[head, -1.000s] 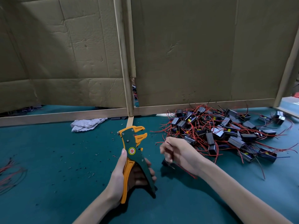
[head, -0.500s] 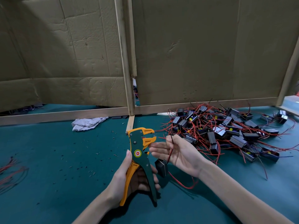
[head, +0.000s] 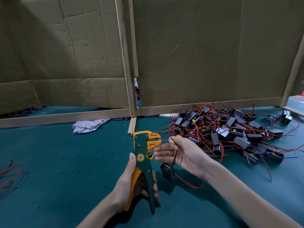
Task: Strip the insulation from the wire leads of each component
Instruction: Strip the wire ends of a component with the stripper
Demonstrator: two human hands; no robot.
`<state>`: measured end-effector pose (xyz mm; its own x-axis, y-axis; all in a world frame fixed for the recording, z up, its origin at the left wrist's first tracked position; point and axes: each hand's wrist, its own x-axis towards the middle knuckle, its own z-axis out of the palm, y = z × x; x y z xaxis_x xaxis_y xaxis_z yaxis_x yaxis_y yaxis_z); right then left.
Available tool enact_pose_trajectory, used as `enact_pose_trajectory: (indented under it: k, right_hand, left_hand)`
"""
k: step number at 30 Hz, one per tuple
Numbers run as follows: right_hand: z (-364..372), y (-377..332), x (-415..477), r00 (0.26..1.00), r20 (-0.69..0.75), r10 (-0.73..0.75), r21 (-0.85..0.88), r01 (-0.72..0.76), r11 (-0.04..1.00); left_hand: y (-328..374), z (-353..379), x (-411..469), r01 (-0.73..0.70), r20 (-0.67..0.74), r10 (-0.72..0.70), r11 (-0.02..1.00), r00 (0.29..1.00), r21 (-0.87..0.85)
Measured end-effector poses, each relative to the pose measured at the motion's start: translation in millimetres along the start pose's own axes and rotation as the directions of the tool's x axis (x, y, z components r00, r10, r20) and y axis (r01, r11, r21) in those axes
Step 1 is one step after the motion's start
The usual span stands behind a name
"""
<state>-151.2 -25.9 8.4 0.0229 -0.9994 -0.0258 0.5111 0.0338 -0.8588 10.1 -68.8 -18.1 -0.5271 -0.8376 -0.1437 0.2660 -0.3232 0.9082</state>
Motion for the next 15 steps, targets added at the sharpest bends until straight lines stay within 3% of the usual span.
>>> enact_pose_trajectory:
  k: [3,5,7,12,15]
  right_hand:
    - [1,-1,-1,1.000,0.004,-0.009,-0.016,0.009,1.000]
    - [0,-2,-1,1.000,-0.008,-0.013,-0.025,0.013,1.000]
    - [-1,-2,-1,1.000,-0.026,-0.018,-0.015,0.017,1.000]
    - [-1,1,0,0.999,0.037,-0.003,-0.061,0.006,0.998]
    - [-5,2,3,1.000,0.020,-0.014,-0.060,0.015,0.998]
  left_hand:
    - [-11,-15,-7,0.055,0.200,-0.076,0.993,0.977,0.105]
    - [-16,-27,-10,0.077,0.252,-0.124,0.979,0.960,0.188]
    - [-23,-31,-6,0.071,0.249,-0.121,0.977,0.961,0.203]
    - [-36,-25,-4,0.000,0.063,-0.015,0.971,0.998,0.237]
    - [-27,-25,-4,0.007,0.165,-0.032,0.989,0.986,0.147]
